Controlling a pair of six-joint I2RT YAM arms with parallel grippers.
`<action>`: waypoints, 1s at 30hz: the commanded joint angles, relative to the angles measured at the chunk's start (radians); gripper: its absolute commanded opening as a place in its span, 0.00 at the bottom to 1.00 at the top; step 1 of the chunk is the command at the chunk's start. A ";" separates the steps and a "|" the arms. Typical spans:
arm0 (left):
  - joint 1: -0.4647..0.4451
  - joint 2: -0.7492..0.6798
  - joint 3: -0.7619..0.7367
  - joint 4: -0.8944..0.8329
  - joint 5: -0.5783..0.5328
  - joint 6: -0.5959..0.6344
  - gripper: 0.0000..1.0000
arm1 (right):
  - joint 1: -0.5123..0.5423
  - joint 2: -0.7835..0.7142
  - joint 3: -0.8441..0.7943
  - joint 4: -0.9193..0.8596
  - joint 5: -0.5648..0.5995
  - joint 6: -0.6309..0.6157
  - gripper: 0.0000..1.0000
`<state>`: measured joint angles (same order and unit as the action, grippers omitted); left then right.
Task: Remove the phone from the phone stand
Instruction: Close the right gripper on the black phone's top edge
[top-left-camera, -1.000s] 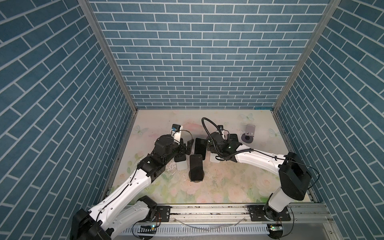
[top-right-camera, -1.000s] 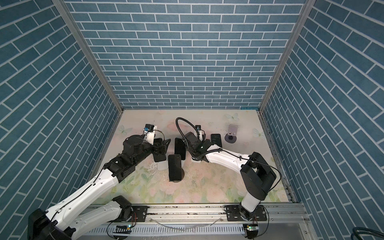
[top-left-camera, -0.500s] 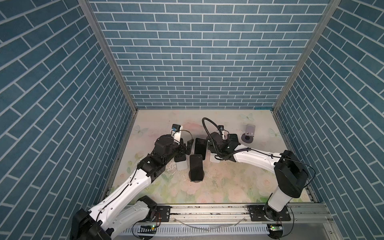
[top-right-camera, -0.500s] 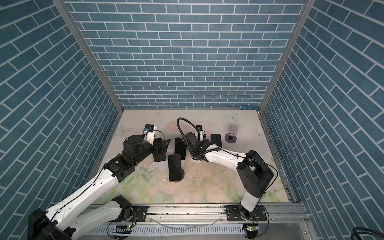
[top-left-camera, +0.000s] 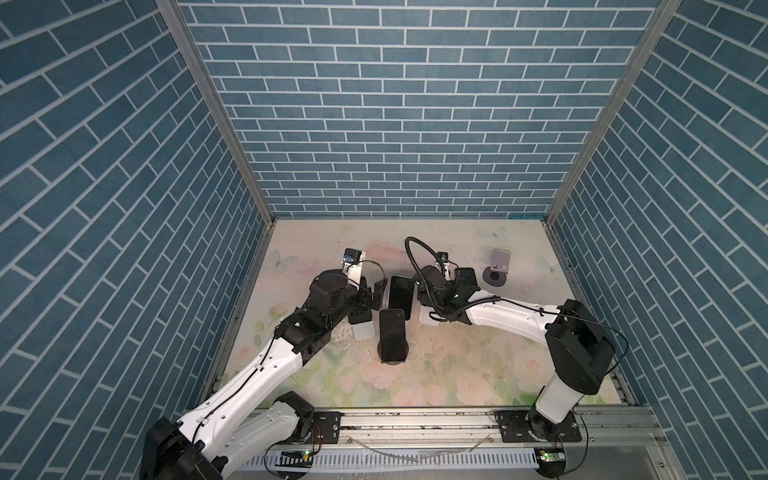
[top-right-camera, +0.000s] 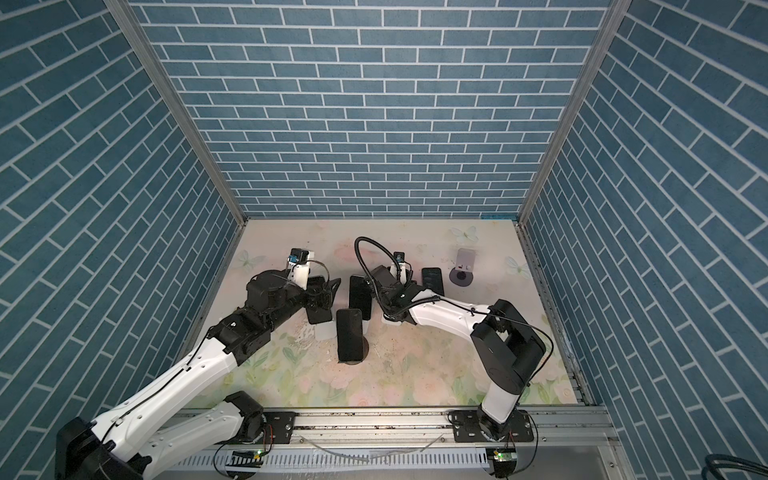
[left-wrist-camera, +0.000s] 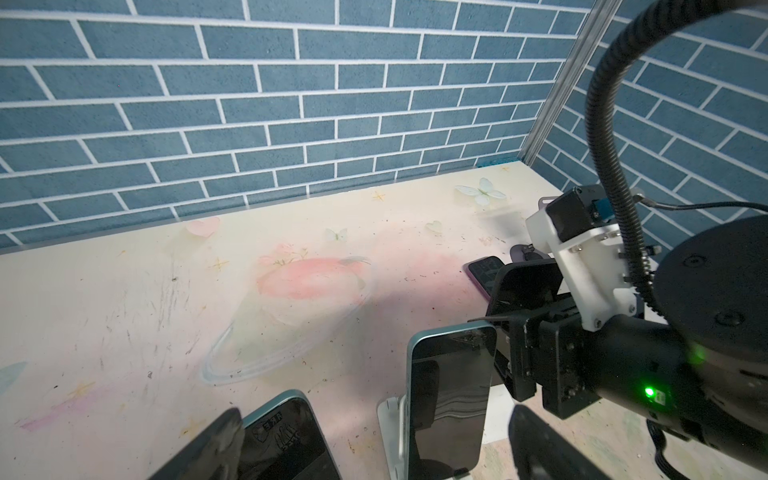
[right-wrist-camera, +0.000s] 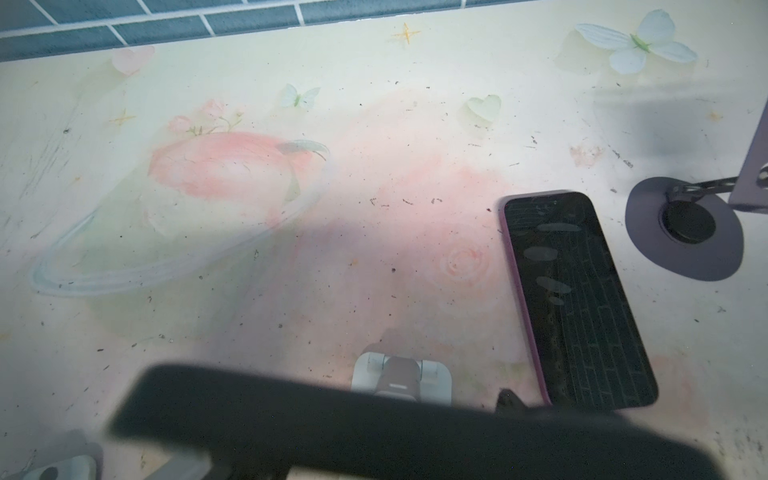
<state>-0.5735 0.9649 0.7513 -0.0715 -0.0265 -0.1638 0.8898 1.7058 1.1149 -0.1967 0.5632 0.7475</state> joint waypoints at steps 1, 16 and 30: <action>0.004 -0.006 -0.010 -0.013 -0.010 0.012 1.00 | -0.005 0.004 -0.028 0.015 -0.003 0.011 0.55; 0.004 -0.002 -0.006 -0.014 -0.010 0.015 1.00 | -0.046 -0.091 0.012 -0.072 -0.110 -0.061 0.38; 0.004 -0.005 -0.002 -0.015 -0.010 0.018 1.00 | -0.074 -0.164 0.076 -0.162 -0.198 -0.118 0.38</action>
<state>-0.5735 0.9649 0.7513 -0.0776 -0.0296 -0.1600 0.8253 1.5986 1.1198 -0.3393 0.3756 0.6617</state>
